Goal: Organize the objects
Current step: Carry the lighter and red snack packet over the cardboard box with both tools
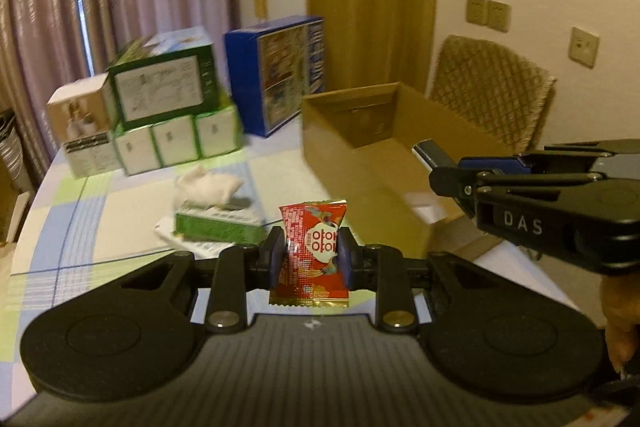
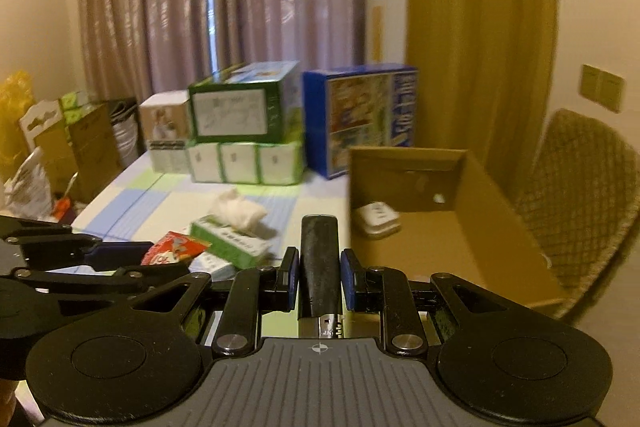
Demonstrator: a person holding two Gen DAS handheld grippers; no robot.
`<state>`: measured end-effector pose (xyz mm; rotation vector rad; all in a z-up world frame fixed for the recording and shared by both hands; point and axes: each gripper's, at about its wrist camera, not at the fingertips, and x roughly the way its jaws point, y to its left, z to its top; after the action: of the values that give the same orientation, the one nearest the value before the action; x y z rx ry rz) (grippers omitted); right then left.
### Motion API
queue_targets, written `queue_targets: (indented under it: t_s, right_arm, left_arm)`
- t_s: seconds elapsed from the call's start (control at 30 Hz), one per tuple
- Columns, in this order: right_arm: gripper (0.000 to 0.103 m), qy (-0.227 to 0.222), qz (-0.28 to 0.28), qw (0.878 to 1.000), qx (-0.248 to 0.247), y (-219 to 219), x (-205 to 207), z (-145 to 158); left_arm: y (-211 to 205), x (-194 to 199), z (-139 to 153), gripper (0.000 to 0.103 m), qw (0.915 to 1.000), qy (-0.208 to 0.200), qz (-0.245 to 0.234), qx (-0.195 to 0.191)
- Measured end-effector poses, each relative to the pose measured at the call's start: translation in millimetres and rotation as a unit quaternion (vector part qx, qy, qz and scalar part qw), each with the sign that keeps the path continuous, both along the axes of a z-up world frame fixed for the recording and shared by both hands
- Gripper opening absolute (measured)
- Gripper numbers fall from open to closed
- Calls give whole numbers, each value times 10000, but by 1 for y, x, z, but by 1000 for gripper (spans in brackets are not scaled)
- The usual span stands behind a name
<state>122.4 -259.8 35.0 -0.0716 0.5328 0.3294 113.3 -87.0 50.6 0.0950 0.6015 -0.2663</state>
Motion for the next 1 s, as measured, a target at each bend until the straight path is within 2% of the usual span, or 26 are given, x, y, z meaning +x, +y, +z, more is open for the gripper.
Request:
queue_targets:
  t_s: [0.33, 0.57, 0.83, 1.0]
  right_arm:
    - [19, 13, -550, 9985, 3, -70, -7, 15]
    - [19, 74, -696, 9974, 148, -109, 8, 21]
    - [19, 189, -557, 9981, 208, -131, 58, 26]
    - [19, 410, -536, 9971, 348, -141, 103, 17]
  left_arm:
    - [-53, 0, 13, 23, 9992, 26, -392, -103]
    - [-85, 23, 15, 23, 9981, 154, -556, -199]
    - [-117, 82, 14, 23, 9975, 177, -681, -9]
    - [-120, 130, 5, 23, 9976, 349, -588, -89]
